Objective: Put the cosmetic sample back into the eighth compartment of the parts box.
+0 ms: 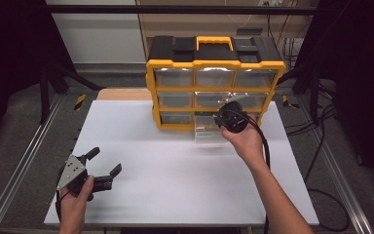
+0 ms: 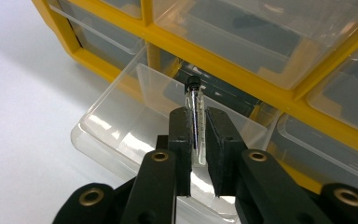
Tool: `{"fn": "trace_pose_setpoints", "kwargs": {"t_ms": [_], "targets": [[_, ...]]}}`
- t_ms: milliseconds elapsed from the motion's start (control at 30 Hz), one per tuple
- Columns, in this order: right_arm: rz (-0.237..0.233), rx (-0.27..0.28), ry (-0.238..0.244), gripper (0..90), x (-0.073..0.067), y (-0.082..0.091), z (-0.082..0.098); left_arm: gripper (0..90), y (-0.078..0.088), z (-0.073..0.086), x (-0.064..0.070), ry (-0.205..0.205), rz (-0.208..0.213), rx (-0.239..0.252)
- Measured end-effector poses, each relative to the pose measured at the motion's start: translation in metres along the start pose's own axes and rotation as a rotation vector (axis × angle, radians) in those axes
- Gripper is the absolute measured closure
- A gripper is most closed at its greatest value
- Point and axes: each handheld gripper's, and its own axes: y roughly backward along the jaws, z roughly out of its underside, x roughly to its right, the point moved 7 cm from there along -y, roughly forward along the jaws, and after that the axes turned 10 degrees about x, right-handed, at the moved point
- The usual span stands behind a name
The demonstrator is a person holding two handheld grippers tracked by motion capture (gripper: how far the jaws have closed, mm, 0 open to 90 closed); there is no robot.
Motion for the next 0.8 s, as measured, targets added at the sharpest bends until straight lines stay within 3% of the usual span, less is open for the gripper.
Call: {"fn": "trace_pose_setpoints", "kwargs": {"t_ms": [800], "targets": [[0.0,-0.028,0.02,81.1,-0.002,-0.0088,0.0043,1.7,-0.0001,-0.0001,0.0002,-0.003,0.002,-0.001]]}}
